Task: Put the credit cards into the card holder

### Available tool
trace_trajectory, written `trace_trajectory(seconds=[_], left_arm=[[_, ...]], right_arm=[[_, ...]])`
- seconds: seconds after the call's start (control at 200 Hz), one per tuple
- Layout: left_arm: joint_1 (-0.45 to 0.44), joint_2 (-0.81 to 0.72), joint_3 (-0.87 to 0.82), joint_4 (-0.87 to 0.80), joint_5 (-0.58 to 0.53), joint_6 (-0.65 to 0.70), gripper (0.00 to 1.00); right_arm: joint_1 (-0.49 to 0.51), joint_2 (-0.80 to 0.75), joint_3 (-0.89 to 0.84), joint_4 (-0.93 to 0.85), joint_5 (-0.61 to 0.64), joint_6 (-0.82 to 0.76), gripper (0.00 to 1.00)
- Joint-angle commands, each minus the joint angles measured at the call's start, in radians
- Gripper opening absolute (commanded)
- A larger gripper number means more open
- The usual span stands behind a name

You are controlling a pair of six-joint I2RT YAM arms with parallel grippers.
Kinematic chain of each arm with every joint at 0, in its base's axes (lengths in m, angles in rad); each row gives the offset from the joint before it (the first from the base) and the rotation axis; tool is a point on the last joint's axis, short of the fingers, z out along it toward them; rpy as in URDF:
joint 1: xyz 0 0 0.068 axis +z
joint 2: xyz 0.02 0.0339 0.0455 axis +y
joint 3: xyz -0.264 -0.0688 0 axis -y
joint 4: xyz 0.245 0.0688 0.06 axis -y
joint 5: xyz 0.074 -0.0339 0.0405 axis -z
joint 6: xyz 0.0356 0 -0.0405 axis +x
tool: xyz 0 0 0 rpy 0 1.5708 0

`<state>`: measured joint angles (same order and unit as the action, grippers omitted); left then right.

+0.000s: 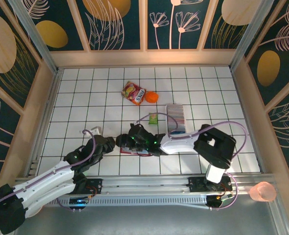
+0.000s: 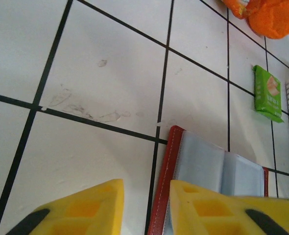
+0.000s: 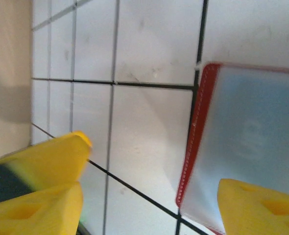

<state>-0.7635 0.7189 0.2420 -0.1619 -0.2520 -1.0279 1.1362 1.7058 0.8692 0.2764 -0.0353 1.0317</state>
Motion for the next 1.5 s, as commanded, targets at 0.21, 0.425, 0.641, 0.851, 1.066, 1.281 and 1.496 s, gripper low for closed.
trace_trajectory(seconds=[0.21, 0.425, 0.641, 0.851, 1.066, 1.281, 1.496], left_arm=[[-0.003, 0.122, 0.062, 0.065, 0.016, 0.029, 0.46], [0.014, 0.261, 0.071, 0.208, 0.152, 0.067, 0.51], [0.017, 0.398, 0.084, 0.285, 0.23, 0.106, 0.53], [0.017, 0.429, 0.09, 0.273, 0.229, 0.131, 0.55], [0.018, 0.395, 0.07, 0.254, 0.214, 0.134, 0.56], [0.017, 0.396, 0.054, 0.271, 0.231, 0.124, 0.56], [0.017, 0.399, 0.053, 0.277, 0.234, 0.125, 0.56]], right_arm=[[-0.219, -0.424, 0.048, -0.359, 0.122, -0.452, 0.81], [-0.296, -0.664, 0.002, -0.479, 0.254, -1.411, 0.82], [-0.455, -0.719, -0.046, -0.753, 0.146, -2.064, 0.93], [-0.61, -0.641, -0.136, -0.715, 0.089, -2.291, 0.99], [-0.619, -0.571, -0.228, -0.499, 0.098, -2.339, 0.99], [-0.609, -0.488, -0.245, -0.406, 0.126, -2.362, 0.99], [-0.595, -0.438, -0.228, -0.42, 0.125, -2.356, 0.99]])
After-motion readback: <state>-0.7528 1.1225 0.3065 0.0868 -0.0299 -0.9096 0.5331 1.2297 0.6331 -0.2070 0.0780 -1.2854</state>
